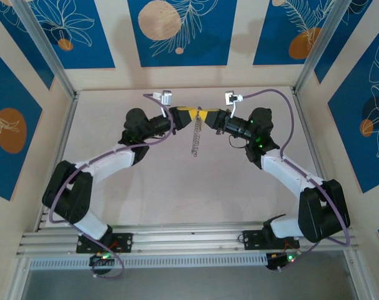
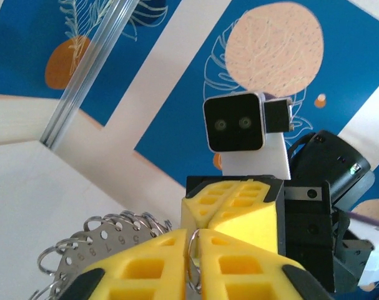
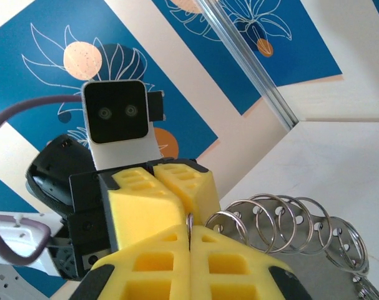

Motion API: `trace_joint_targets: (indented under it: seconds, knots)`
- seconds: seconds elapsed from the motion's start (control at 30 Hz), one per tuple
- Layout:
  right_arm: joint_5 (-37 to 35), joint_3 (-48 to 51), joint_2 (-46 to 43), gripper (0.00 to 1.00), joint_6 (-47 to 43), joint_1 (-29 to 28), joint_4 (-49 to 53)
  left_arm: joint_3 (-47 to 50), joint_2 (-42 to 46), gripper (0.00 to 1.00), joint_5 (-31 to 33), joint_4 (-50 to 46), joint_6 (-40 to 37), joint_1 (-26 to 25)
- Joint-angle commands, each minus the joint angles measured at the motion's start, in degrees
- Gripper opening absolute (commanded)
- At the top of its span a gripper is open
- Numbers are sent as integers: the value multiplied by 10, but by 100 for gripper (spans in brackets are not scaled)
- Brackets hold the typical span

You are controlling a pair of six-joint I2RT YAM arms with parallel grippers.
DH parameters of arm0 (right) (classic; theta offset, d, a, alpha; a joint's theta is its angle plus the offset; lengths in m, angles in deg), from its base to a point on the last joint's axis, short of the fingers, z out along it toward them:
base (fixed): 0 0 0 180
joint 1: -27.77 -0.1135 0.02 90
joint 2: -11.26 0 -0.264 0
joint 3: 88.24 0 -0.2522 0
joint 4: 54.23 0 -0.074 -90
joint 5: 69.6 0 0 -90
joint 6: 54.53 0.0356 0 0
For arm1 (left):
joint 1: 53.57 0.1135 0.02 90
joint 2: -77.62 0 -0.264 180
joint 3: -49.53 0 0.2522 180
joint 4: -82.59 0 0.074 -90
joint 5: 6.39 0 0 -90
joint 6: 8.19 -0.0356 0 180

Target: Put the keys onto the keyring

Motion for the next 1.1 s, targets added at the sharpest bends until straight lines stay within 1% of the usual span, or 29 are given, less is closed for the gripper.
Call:
trace_joint_targets:
  seconds: [0.0,0.1,0.17,0.2,0.23,0.4,0.5,0.63,0.77,0.83,0.9,0.97,1.0,1.07]
  knots:
    - [6,-15,3,0,-18,11,8,-20,39,27,-3,-118,-116,17]
    - [6,-13,6,0,-22,15,13,-37,57,45,23,-209,-194,23]
    - [6,-11,10,0,-23,18,17,-47,70,72,46,-261,-244,27]
    - [7,-11,11,0,-23,19,17,-51,75,89,59,-276,-262,29]
    - [7,-11,12,0,-23,20,19,-54,79,100,72,-289,-279,30]
    - [8,-10,13,0,-27,27,27,-67,83,100,151,-338,-333,35]
    - [10,-10,12,0,-30,31,32,-66,73,100,219,-337,-332,35]
    - [13,-9,10,0,-32,37,37,-66,54,100,354,-335,-291,35]
    - [15,-6,9,0,-34,40,38,-75,37,100,475,-351,-306,33]
    - [18,-5,9,0,-34,42,37,-73,31,100,515,-345,-318,33]
    - [20,-4,8,0,-35,44,37,-70,25,100,532,-331,-336,33]
    - [22,-2,8,0,-34,46,36,-59,21,100,523,-302,-353,34]
    - [23,-2,7,0,-34,48,35,-51,21,100,508,-282,-368,35]
    - [26,0,6,0,-35,49,35,-34,25,100,441,-245,-397,41]
